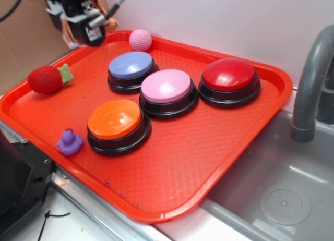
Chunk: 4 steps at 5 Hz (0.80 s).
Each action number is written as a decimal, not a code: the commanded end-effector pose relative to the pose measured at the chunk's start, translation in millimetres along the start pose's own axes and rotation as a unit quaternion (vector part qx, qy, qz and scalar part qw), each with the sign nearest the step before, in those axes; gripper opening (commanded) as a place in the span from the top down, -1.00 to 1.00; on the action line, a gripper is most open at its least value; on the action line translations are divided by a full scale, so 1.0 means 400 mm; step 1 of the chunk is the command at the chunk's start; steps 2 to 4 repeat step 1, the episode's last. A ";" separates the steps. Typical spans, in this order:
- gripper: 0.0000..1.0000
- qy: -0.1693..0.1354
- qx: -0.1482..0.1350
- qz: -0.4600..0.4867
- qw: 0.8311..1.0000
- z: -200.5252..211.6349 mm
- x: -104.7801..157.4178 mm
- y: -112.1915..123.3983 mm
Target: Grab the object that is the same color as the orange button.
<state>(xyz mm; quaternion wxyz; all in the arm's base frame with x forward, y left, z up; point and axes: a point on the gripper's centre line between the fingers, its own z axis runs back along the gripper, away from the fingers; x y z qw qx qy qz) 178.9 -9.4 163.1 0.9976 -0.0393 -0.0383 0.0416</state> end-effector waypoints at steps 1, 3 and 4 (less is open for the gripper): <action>1.00 -0.012 0.007 0.062 0.998 0.014 -0.010 0.016; 1.00 -0.012 0.007 0.062 0.998 0.014 -0.010 0.016; 1.00 -0.012 0.007 0.062 0.998 0.014 -0.010 0.016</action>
